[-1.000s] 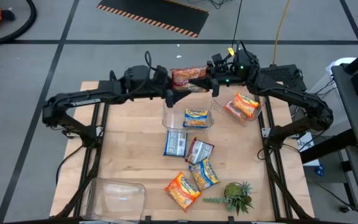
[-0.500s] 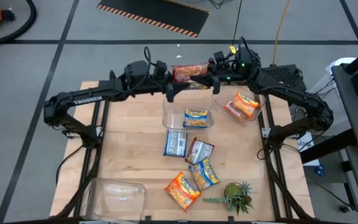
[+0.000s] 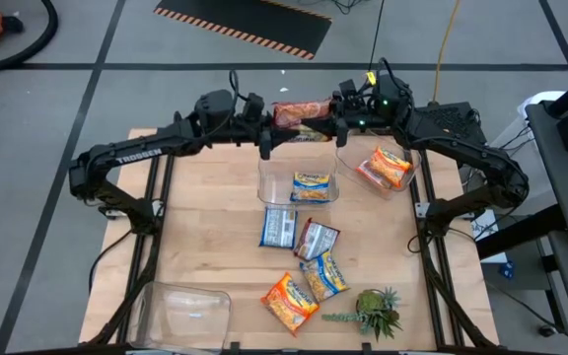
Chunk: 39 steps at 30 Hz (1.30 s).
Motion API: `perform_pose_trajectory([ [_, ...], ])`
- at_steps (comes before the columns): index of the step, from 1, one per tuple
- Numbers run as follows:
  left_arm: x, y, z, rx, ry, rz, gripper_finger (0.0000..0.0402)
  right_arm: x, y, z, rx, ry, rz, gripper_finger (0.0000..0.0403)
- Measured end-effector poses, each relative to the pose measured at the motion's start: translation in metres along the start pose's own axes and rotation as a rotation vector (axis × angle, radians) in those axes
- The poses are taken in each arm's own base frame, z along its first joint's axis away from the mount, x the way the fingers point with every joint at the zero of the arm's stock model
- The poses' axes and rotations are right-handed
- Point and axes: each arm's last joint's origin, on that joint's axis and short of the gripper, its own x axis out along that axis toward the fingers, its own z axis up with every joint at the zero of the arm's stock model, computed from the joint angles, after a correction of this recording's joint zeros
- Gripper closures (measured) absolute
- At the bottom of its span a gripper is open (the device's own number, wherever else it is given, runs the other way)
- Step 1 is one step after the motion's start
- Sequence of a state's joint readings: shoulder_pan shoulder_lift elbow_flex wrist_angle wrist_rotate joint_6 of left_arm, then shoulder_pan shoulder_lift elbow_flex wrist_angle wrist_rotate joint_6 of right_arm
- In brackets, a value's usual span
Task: Sort Maruchan noodles
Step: Put the bottom red noodle pack into the bottom transparent bin
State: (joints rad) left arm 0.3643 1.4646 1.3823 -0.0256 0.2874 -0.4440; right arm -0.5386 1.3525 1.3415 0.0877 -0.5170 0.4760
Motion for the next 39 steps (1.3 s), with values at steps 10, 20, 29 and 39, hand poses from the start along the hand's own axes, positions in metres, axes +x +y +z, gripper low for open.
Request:
perform_pose_trajectory([
  [10, -0.037, 0.005, 0.004, 0.014, 0.162, -0.003, 0.0265, -0.003, -0.005, -0.009, 0.078, 0.117, -0.003, 0.0163],
  [20, -0.095, -0.022, -0.006, -0.014, 0.36, -0.012, 0.0265, -0.017, 0.002, -0.01, 0.051, 0.156, -0.062, 0.0163],
  [29, -0.138, -0.059, -0.028, -0.107, 0.565, -0.065, 0.0265, -0.034, 0.001, -0.007, -0.002, 0.174, -0.114, 0.0163],
  [39, -0.171, -0.1, -0.065, -0.034, 0.915, -0.244, 0.0266, -0.049, -0.007, -0.012, 0.058, 0.312, 0.035, 0.0163],
])
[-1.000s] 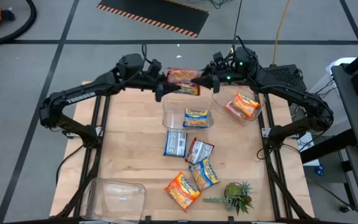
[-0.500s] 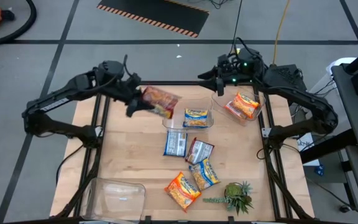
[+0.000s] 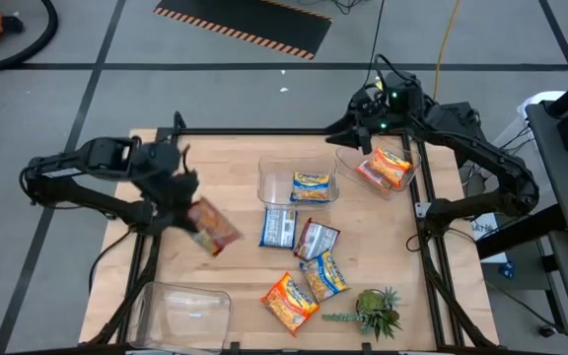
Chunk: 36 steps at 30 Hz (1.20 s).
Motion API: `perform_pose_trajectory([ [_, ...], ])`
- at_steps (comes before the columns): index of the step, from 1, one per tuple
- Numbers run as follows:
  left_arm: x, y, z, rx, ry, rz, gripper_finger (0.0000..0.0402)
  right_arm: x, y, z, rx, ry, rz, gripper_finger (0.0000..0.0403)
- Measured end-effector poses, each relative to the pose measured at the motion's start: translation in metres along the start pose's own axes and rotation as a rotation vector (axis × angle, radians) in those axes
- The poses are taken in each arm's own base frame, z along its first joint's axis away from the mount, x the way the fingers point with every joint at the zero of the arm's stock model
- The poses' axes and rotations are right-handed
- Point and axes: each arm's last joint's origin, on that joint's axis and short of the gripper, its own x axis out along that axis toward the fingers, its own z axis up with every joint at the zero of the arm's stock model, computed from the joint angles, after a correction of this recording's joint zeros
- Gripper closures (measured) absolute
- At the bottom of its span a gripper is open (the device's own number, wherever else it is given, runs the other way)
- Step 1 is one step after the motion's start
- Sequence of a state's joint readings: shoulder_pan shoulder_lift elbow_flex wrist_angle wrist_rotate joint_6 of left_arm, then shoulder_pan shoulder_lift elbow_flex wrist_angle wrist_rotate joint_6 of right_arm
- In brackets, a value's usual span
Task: Sort Maruchan noodles
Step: Put the bottom red noodle pack into the bottom transparent bin
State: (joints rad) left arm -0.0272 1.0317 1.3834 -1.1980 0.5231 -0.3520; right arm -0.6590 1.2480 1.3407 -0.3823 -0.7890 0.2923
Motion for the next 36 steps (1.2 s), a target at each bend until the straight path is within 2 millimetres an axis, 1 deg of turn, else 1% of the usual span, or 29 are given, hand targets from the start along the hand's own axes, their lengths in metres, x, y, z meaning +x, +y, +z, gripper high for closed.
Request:
perform_pose_trajectory([
  [3, 0.005, -0.008, -0.015, -0.006, 0.144, -0.012, 0.0266, 0.0, 0.0, -0.004, 0.007, 0.044, 0.039, 0.0163],
  [7, 0.014, -0.015, -0.031, -0.007, 0.333, 0.004, 0.0266, -0.003, 0.002, -0.008, -0.015, 0.067, 0.033, 0.0163],
  [10, 0.024, -0.02, -0.034, 0.016, 0.41, 0.011, 0.0266, -0.005, 0.003, -0.009, -0.009, 0.075, 0.031, 0.0163],
  [14, 0.041, -0.028, -0.031, 0.068, 0.456, -0.007, 0.0266, -0.009, 0.007, -0.009, -0.015, 0.069, 0.03, 0.0163],
  [17, 0.057, -0.033, -0.029, 0.124, 0.5, -0.017, 0.0266, -0.012, 0.01, -0.009, -0.009, 0.064, 0.027, 0.0163],
  [24, 0.099, -0.043, -0.028, 0.222, 0.613, -0.017, 0.0266, -0.019, 0.016, -0.008, 0.021, 0.022, -0.046, 0.0163],
  [32, 0.153, -0.055, -0.031, 0.327, 0.687, -0.047, 0.0266, -0.031, 0.032, -0.007, 0.027, -0.038, -0.111, 0.0163],
  [36, 0.184, -0.053, -0.038, 0.336, 0.725, -0.062, 0.0266, -0.033, 0.038, -0.008, 0.016, -0.055, -0.126, 0.0163],
])
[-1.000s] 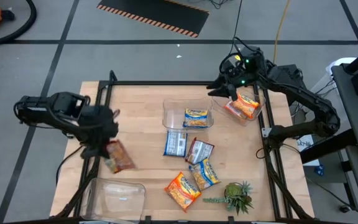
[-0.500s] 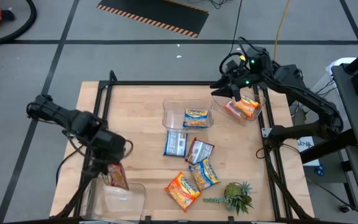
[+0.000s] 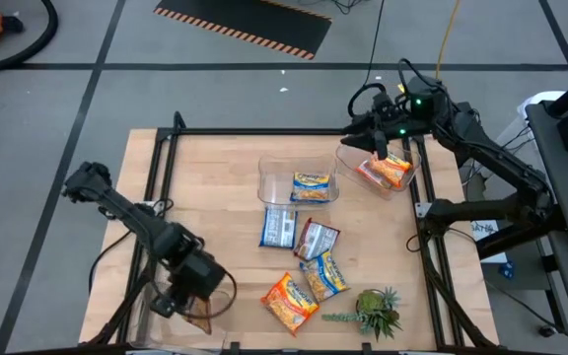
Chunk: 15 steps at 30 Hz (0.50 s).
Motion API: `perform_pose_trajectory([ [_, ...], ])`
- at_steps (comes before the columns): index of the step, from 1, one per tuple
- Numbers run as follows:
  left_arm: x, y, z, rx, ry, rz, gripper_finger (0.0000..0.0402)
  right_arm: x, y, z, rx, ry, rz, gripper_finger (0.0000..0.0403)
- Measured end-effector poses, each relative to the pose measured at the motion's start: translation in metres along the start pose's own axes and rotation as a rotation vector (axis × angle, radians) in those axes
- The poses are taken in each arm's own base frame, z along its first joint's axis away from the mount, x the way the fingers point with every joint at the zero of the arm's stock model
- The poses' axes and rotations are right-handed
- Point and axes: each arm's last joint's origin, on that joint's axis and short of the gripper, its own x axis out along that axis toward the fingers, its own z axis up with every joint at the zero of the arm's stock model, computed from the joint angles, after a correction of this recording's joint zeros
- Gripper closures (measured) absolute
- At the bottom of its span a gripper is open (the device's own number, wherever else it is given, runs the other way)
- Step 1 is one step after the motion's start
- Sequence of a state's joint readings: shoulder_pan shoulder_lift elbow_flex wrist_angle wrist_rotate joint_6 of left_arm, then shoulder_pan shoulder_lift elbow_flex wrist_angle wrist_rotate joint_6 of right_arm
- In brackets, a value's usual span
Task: Sort Maruchan noodles
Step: Put the bottom red noodle pack into the bottom transparent bin
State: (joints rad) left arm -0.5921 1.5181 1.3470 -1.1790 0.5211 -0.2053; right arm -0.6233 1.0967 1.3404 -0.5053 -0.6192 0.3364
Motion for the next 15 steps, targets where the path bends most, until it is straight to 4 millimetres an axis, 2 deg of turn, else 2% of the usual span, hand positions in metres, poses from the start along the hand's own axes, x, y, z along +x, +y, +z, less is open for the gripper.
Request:
perform_pose_trajectory([
  [4, 0.029, 0.013, 0.002, -0.074, 0.08, -0.003, 0.0266, 0.002, 0.004, -0.002, 0.028, 0.004, 0.001, 0.0163],
  [8, 0.041, 0.029, 0.004, -0.106, 0.109, 0.004, 0.0266, 0.005, 0.01, -0.004, 0.034, 0.017, 0.022, 0.0163],
  [12, 0.053, 0.046, 0.009, -0.114, 0.057, 0.017, 0.0266, 0.008, 0.014, -0.006, 0.023, 0.016, 0.005, 0.0163],
  [15, 0.057, 0.059, 0.007, -0.186, 0.028, 0.03, 0.0266, 0.009, 0.016, -0.006, 0.024, 0.021, 0.011, 0.0163],
])
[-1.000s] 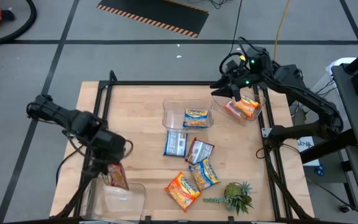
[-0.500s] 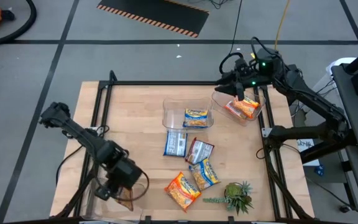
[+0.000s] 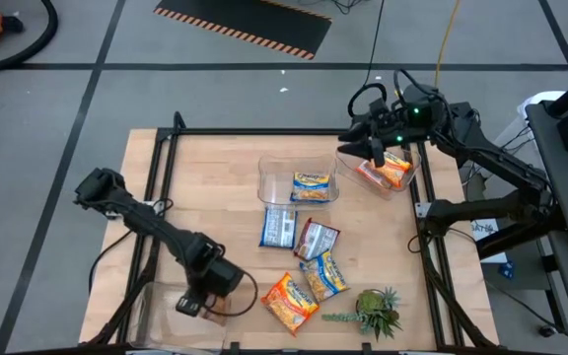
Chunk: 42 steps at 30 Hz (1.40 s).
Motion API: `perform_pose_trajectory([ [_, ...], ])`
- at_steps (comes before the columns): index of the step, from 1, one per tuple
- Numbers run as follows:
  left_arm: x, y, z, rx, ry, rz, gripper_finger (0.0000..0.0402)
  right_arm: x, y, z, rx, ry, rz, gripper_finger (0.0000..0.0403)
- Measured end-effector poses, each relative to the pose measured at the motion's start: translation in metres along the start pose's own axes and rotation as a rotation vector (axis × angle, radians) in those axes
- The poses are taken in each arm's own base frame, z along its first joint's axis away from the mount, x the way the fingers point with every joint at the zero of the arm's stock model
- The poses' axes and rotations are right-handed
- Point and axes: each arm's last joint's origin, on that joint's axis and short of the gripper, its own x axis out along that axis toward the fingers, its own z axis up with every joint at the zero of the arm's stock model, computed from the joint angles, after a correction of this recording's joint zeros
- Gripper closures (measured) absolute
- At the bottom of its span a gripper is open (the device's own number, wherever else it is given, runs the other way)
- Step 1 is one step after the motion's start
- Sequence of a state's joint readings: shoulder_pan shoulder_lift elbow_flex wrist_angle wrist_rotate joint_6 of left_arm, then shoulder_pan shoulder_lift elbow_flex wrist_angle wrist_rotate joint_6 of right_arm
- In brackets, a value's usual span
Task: Sort Maruchan noodles
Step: Put the bottom red noodle pack into the bottom transparent bin
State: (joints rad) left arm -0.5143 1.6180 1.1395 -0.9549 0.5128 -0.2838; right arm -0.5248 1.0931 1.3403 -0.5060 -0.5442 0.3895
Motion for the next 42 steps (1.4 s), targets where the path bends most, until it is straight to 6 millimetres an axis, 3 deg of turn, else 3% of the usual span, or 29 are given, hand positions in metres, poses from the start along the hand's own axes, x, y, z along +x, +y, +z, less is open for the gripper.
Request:
perform_pose_trajectory([
  [9, 0.003, 0.022, -0.007, -0.07, 0.041, 0.063, 0.0266, 0.0, 0.0, 0.0, -0.012, -0.005, -0.014, 0.0163],
  [16, -0.01, 0.032, -0.008, -0.131, 0.022, 0.029, 0.0266, 0.001, 0.0, 0.0, -0.02, -0.005, -0.016, 0.0163],
  [21, -0.014, 0.022, -0.007, -0.131, 0.005, -0.08, 0.0266, 0.001, 0.0, 0.0, -0.021, -0.004, -0.016, 0.0163],
  [27, -0.002, 0.005, -0.01, -0.112, 0.03, -0.062, 0.0266, 0.001, 0.0, -0.001, -0.013, 0.006, -0.022, 0.0163],
  [32, 0.001, -0.002, -0.008, -0.215, 0.007, -0.057, 0.0258, 0.001, -0.001, -0.002, -0.024, 0.016, -0.027, 0.0163],
  [38, 0.008, -0.016, -0.006, -0.216, -0.022, -0.085, 0.0222, 0.0, -0.001, -0.003, -0.043, 0.017, -0.031, 0.0163],
  [42, 0.009, -0.016, -0.009, -0.341, -0.005, -0.058, 0.0178, 0.0, -0.002, -0.003, -0.053, 0.018, -0.031, 0.0163],
])
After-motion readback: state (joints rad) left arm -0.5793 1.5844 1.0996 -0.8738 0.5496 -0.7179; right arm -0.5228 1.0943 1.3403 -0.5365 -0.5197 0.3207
